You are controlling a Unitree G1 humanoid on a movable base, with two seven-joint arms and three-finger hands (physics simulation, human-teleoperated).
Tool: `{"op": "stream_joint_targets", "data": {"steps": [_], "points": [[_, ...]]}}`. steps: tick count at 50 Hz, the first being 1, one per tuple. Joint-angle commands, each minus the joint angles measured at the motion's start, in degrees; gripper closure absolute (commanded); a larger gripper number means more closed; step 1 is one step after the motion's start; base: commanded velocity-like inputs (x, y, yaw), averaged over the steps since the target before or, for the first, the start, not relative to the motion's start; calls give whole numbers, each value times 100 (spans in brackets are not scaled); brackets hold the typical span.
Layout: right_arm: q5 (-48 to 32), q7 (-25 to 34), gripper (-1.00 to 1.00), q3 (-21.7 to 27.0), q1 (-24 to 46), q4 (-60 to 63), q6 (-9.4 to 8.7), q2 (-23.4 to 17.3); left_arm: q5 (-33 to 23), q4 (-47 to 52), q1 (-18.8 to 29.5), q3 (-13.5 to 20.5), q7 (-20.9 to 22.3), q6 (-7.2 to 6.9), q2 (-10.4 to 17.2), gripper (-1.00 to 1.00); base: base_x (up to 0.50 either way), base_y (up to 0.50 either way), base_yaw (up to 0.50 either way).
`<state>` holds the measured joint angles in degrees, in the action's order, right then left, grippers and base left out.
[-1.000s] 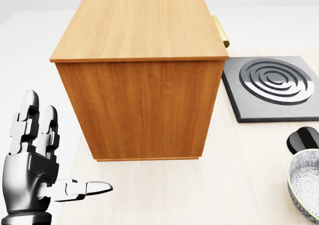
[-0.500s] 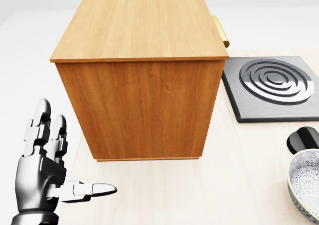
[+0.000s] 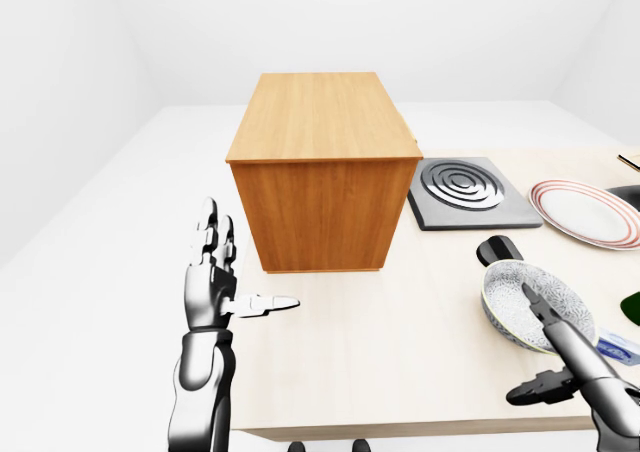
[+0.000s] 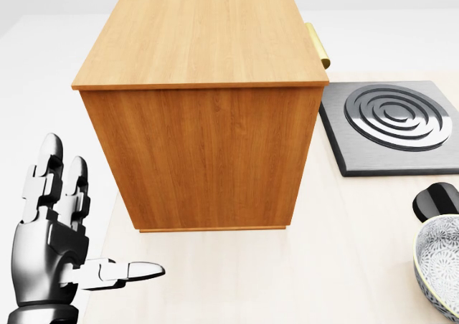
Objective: Put the bowl on the top of the cabinet.
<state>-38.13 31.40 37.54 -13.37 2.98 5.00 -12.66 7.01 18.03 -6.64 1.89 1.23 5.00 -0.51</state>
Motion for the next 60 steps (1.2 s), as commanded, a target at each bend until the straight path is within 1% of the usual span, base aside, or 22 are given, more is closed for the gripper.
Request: {"op": "stream_joint_targets", "data": {"steps": [1, 14, 15, 16, 24, 33, 34, 39, 41, 43, 44, 45, 47, 49, 52, 54, 56, 59, 60], "points": [[-322, -294, -100, -127, -10, -77, 0, -73, -7, -225, 55, 28, 31, 0, -2, -100, 0, 0, 0], [-706, -577, -100, -314, -40, -420, 0, -126, -4, -265, 65, 25, 26, 0, 7, -100, 0, 0, 0], [-688, -588, -11, -348, -45, -435, 0, -138, -4, -266, 66, 24, 27, 0, 8, -100, 0, 0, 0], [-624, -567, 100, -373, -48, -441, 0, -148, -4, -265, 65, 24, 25, 0, 8, -100, 0, 0, 0], [-783, -729, 100, -394, -104, -571, 0, -166, -5, -265, 65, 24, 27, 0, 9, -100, 0, 0, 0], [-699, -648, 100, -359, -120, -528, 0, -194, -4, -263, 64, 24, 26, 0, 9, -100, 0, 0, 0], [-663, -613, 100, -349, -123, -493, 0, -186, -11, -568, 69, 22, 74, 0, -11, -100, 0, 0, 0], [-572, -517, 100, -235, -46, -283, 0, -224, -24, -492, 59, 8, 39, 0, 3, -100, 0, 0, 0], [-251, -211, 100, -208, -63, -38, 0, -207, -26, -473, 60, 8, 32, 0, 5, -100, 0, 0, 0], [340, 300, 100, -70, -52, 584, 0, -187, -30, -321, 45, 6, 10, 0, 11, -100, 0, 0, 0], [807, 722, 100, 16, -59, 1072, 0, -195, -33, -216, 38, 7, -4, 0, 17, -100, 0, 0, 0], [1102, 860, 100, 116, -28, 1371, 0, -161, -32, -197, 41, 12, -4, 0, 17, -100, 0, 0, 0], [1462, 860, 100, 286, 72, 1754, 0, -87, -31, -208, 45, 18, 1, 0, 12, -100, 0, 0, 0], [1978, 860, 100, 495, 240, 2416, 0, -136, -30, -236, 54, 21, 7, 0, 10, -100, 0, 0, 0], [2431, 860, 100, 751, 520, 3080, 0, -233, -25, -359, 75, 24, 27, 0, 6, -100, 0, 0, 0], [2559, 860, 100, 846, 701, 3290, 0, -331, -19, -422, 87, 26, 35, 0, 7, -100, 0, 0, 0], [2641, 860, 100, 891, 911, 3473, 0, -514, -14, -485, 99, 28, 44, 0, 9, -100, 0, 0, 0], [2528, 860, 100, 815, 1197, 3411, 0, -758, -14, -495, 98, 22, 46, 0, 11, -100, 0, 0, 0], [2442, 860, 100, 715, 1377, 3340, 0, -908, -9, -486, 95, 20, 46, 0, 11, -100, 0, 0, 0]]}}
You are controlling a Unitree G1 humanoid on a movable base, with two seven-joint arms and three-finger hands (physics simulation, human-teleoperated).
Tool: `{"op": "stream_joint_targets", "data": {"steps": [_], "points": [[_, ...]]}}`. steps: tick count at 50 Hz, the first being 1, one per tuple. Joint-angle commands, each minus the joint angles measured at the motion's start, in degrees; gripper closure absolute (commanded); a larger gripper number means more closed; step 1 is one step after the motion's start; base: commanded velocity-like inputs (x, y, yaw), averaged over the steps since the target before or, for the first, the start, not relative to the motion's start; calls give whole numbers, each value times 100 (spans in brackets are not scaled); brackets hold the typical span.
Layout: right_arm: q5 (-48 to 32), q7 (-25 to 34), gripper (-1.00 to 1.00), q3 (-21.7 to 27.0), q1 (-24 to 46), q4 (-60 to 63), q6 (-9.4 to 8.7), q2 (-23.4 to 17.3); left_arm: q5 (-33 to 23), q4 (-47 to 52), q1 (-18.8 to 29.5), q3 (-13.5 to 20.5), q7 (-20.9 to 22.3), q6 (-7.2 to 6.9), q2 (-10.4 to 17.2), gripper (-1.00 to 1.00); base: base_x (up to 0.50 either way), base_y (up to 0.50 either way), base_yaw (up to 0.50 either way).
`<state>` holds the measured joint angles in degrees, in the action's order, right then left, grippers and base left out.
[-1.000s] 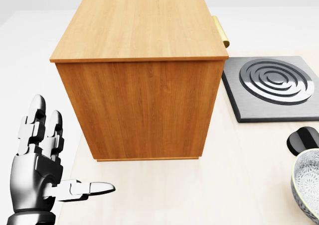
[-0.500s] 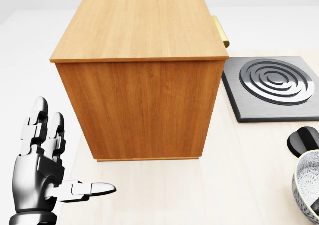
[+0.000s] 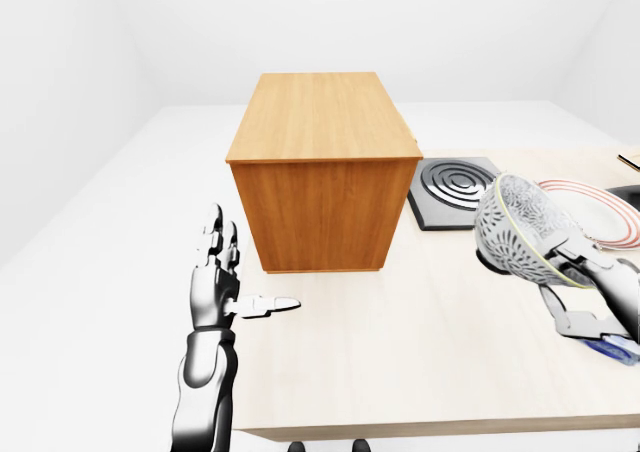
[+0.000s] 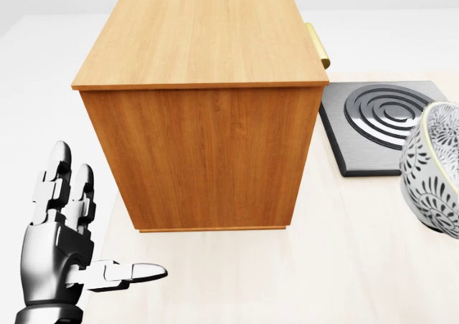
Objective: Put the bowl on the top of the cabinet.
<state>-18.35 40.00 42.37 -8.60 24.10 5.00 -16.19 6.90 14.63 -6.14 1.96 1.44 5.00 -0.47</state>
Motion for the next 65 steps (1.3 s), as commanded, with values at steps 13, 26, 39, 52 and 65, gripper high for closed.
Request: {"op": "stream_joint_targets", "data": {"steps": [13, 26, 39, 52, 65], "points": [[-905, 0, 100, -1382, 3093, -1475, 0, -2278, 9, -239, 72, 16, 43, 0, 8, -100, 0, 0, 0], [-3048, -2277, 100, -3475, 7248, -7183, 0, -2763, 42, -342, 97, 13, 61, 0, 12, -100, 0, 0, 0], [-4485, -3524, 100, -4118, 9451, -9573, 0, -2254, 77, -313, 84, 4, 90, 0, 19, -100, 0, 0, 0], [-5168, -4219, 100, -4247, 10120, -9942, 0, -1614, 80, 501, -27, -6, 24, 0, 35, -100, 0, 0, 0], [-5428, -4445, 100, -4281, 10566, -9974, 0, -716, 76, 776, -24, 29, 15, 0, 20, -100, 0, 0, 0]]}}
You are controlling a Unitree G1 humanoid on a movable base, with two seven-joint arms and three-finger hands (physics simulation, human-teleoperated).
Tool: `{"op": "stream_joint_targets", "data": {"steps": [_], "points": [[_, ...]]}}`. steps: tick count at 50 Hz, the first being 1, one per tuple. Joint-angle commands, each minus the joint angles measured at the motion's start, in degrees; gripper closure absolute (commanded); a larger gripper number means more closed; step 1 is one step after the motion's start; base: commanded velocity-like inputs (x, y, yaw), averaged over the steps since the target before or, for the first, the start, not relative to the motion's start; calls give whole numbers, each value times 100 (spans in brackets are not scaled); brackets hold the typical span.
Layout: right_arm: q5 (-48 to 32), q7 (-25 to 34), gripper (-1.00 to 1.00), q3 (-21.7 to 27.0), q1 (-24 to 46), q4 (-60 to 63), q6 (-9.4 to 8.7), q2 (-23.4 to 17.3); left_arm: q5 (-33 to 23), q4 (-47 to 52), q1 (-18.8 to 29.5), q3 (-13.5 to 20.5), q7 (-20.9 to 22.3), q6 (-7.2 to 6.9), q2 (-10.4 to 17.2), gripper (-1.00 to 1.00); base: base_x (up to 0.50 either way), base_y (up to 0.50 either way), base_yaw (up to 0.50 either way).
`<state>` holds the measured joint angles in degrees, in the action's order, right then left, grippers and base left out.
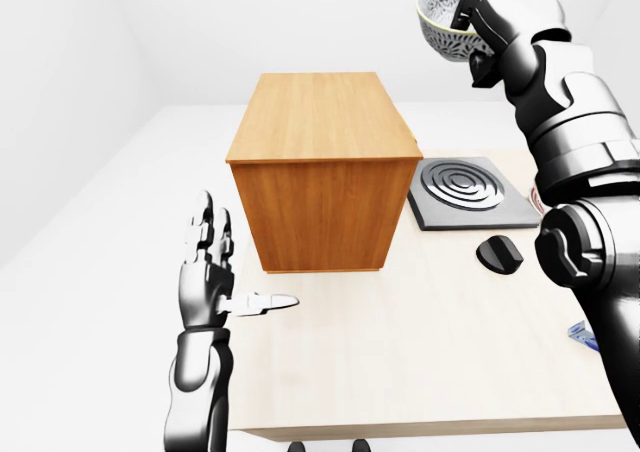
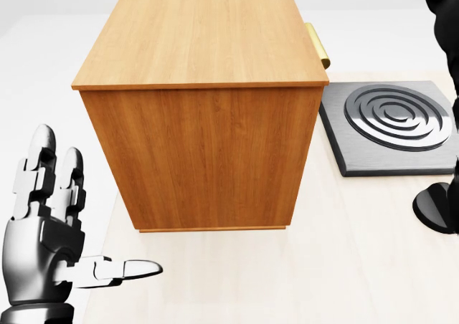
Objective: Put the bowl on the top of the cabinet.
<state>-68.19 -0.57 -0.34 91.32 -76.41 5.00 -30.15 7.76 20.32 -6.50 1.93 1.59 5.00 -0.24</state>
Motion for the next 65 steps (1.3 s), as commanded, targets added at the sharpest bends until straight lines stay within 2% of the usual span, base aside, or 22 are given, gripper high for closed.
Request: {"op": "stream_joint_targets", "data": {"steps": [1, 8, 21, 42, 65], "points": [[-460, -392, 100, -33, 588, 80, 0, 744, -8, 203, 14, 35, 3, 0, -3, -100, 0, 0, 0], [-441, -427, 100, -140, 715, 121, 0, 1394, 14, 99, 12, 57, 44, 0, -8, -100, 0, 0, 0], [-472, -537, 100, -246, 595, 129, 0, 1809, 42, -34, 30, 65, 84, 0, -10, -100, 0, 0, 0], [-636, -760, 100, -398, 71, 144, 0, 2178, 51, 37, -13, 44, 88, 0, -17, -100, 0, 0, 0], [-706, -876, 100, -432, -212, 129, 0, 2325, 98, 136, 2, 86, 98, 0, 1, -100, 0, 0, 0]]}}
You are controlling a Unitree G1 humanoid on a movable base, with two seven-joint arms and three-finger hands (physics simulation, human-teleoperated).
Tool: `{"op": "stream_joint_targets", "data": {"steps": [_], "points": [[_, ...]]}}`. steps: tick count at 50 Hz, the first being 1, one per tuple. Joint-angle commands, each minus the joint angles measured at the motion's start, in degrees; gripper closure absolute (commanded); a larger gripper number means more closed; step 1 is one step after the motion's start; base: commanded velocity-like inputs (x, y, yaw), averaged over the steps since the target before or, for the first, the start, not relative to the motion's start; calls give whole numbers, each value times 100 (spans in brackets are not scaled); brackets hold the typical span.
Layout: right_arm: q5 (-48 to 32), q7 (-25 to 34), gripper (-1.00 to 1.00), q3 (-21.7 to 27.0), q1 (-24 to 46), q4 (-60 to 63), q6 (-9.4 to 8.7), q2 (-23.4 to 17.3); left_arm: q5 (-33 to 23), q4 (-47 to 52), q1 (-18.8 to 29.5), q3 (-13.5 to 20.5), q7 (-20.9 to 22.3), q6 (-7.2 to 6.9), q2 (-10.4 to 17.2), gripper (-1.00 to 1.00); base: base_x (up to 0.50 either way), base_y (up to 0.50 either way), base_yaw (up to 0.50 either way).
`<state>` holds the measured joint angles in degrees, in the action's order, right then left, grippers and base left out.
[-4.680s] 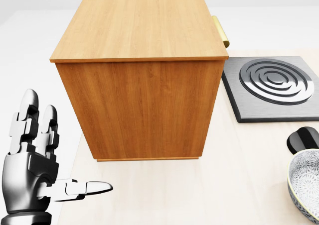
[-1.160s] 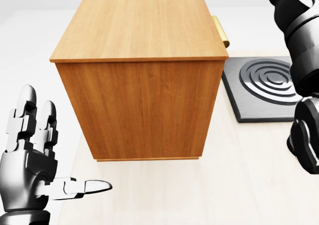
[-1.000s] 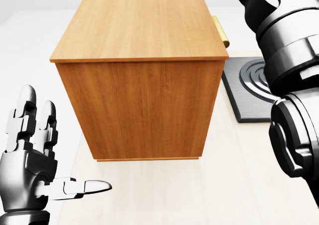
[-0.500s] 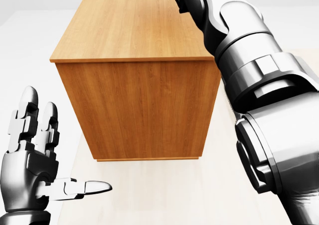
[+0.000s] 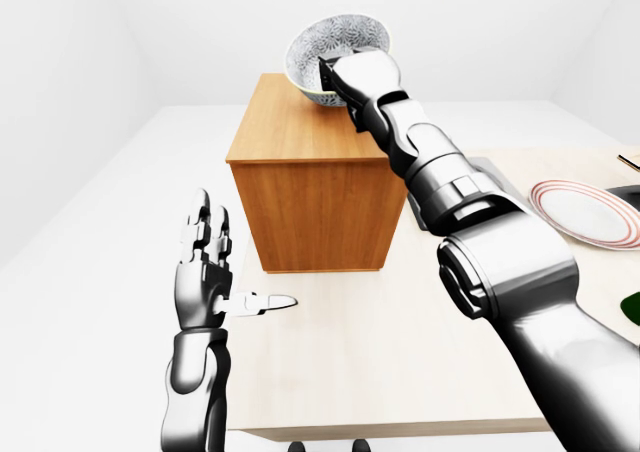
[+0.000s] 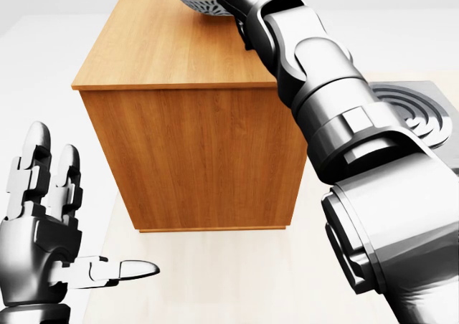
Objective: Put the bowl on the top of the cabinet.
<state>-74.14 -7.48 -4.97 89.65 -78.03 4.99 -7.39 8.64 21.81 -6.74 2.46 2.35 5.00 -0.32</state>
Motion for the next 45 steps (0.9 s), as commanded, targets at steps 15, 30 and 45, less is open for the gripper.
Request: {"op": "stream_joint_targets", "data": {"steps": [15, 30, 45], "points": [[-103, -164, -100, 50, -69, 289, 1, 43, -5, -119, 52, 31, 43, 0, -6, -100, 0, 0, 0], [-97, -93, -100, 70, 63, 291, 1, -68, -15, -79, 20, 18, 29, 0, -4, -100, 0, 0, 0], [7, 269, -100, 225, 666, 262, 1, -549, -16, -119, 45, 15, 25, 0, 0, -100, 0, 0, 0]]}}
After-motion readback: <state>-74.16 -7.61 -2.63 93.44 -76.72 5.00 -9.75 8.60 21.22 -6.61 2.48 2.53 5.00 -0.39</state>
